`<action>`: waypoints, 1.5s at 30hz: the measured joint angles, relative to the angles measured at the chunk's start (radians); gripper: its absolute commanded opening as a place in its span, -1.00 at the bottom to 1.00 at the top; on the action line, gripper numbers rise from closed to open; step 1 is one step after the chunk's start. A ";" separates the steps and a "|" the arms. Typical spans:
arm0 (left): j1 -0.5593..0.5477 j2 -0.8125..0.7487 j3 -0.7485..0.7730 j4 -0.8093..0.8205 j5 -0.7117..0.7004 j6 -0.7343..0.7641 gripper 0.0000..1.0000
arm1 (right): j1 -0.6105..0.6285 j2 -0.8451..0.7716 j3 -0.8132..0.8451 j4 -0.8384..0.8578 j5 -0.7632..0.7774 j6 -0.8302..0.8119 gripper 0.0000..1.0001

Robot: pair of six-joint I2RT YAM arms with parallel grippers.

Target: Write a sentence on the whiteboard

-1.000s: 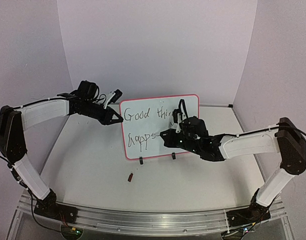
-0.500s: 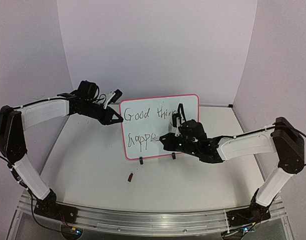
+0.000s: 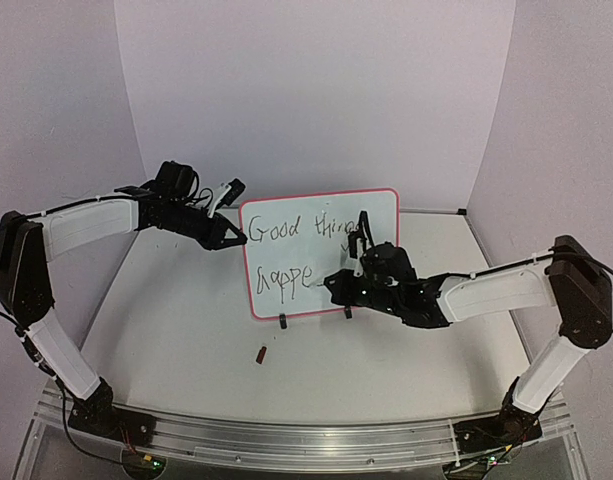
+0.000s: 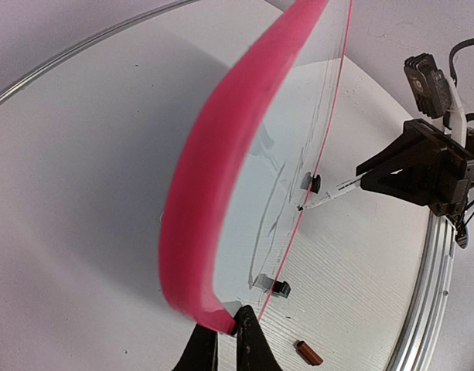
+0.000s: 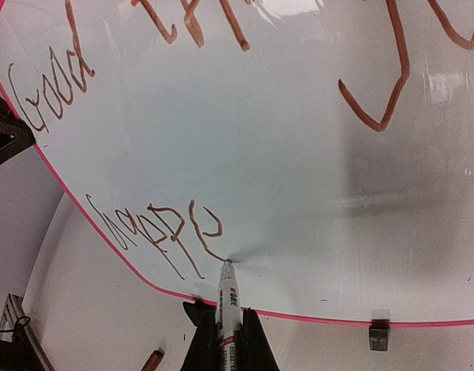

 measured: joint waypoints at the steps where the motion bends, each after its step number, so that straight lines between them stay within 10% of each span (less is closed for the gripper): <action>1: -0.001 0.000 0.000 0.000 0.000 0.000 -1.00 | 0.000 -0.005 -0.002 -0.005 0.004 -0.001 -1.00; 45: -0.002 0.000 0.000 0.000 -0.001 0.000 -1.00 | -0.040 -0.082 -0.004 -0.023 0.011 -0.039 -1.00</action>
